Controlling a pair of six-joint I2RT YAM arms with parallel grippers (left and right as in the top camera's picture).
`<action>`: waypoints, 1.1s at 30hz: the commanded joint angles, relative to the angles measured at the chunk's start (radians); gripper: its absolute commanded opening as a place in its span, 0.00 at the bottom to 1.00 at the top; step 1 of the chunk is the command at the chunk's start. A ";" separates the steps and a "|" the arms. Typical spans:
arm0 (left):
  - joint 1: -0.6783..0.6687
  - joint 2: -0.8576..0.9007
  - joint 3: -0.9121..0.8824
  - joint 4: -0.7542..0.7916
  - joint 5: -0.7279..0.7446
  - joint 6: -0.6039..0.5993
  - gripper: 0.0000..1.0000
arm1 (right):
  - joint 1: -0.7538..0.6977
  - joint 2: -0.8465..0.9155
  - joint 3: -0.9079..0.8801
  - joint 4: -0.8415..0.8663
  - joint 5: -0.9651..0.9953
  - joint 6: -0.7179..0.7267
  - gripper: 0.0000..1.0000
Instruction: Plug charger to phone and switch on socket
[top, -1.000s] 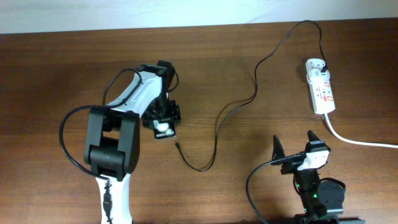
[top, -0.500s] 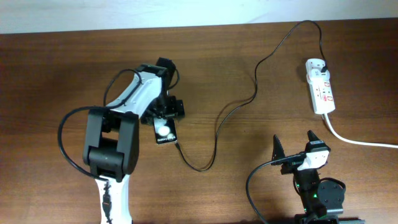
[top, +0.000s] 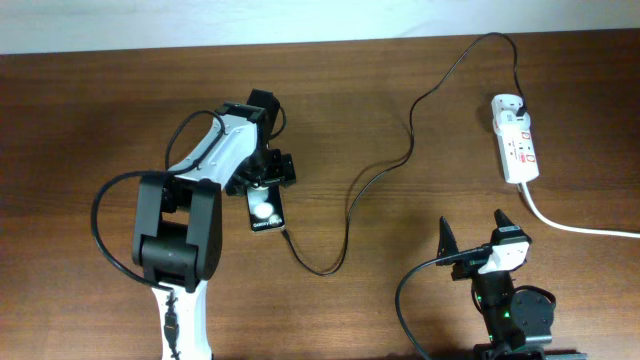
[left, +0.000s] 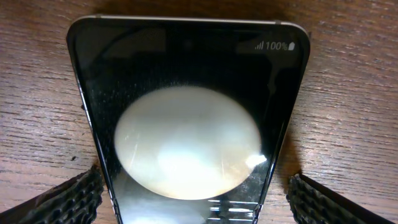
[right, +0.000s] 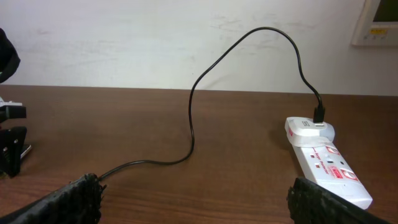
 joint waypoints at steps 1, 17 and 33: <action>0.002 0.037 -0.027 -0.008 -0.084 -0.019 0.99 | 0.006 -0.008 -0.005 -0.005 -0.016 0.000 0.99; 0.014 0.034 0.003 -0.054 -0.045 -0.009 0.99 | 0.006 -0.008 -0.005 -0.005 -0.016 0.000 0.99; 0.017 -0.008 0.002 -0.070 -0.072 0.026 0.99 | 0.006 -0.008 -0.005 -0.005 -0.016 0.000 0.99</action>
